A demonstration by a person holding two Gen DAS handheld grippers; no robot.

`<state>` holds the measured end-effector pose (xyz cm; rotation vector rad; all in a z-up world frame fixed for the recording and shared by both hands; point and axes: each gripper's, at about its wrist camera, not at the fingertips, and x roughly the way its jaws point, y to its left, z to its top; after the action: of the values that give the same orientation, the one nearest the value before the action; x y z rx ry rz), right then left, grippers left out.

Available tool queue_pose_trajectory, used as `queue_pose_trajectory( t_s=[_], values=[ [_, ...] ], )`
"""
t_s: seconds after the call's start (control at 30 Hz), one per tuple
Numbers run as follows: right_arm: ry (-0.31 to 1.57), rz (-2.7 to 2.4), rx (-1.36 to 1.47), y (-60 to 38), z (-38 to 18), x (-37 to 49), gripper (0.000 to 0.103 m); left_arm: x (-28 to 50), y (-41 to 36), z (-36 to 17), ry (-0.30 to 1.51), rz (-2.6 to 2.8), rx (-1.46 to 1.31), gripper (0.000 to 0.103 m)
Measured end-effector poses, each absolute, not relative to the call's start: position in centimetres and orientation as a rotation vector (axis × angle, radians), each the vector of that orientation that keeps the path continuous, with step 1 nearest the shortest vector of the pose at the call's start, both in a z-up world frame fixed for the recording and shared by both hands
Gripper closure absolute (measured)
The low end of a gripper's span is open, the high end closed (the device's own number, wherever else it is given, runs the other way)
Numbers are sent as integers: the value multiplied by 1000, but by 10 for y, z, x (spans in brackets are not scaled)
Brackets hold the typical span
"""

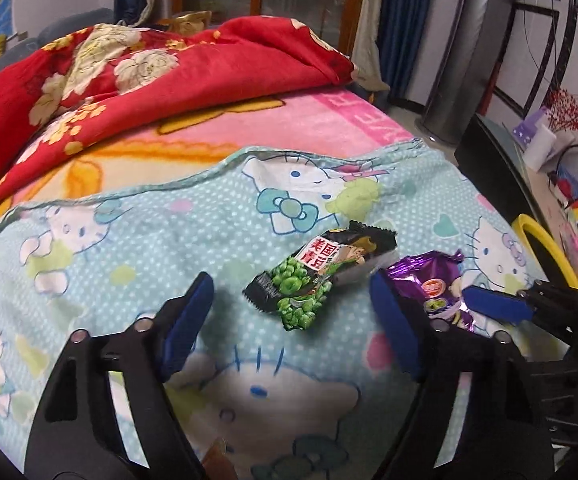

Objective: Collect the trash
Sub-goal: 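Grasp the green snack packet with the left gripper while the right grasps the purple wrapper, then carry the green packet and purple wrapper over the yellow trash bin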

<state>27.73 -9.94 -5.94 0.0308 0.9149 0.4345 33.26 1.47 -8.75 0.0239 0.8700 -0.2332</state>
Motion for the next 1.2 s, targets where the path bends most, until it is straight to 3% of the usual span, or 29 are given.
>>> queue_pose_trajectory(
  t_s=[0.03,0.2,0.37,0.4,0.43,0.7,1.2],
  values=[
    [915,434,37,-102,-60,277,73,336,13,-89,874,-232,25,41],
    [907,432,47,-108,-58,273,77,341,5,-92,881,-240,11,72],
    [899,425,69,-118,-55,264,77,336,-4,-90,880,-265,14,83],
    [896,423,74,-120,-54,261,78,334,-5,-89,876,-270,12,92],
    [893,422,82,-123,-53,259,78,331,-7,-88,874,-275,11,93],
    [866,409,122,-145,-42,239,78,307,-32,-72,851,-352,-27,98],
    [809,329,190,-202,-18,205,78,262,-83,-35,780,-471,-74,99]
  ],
)
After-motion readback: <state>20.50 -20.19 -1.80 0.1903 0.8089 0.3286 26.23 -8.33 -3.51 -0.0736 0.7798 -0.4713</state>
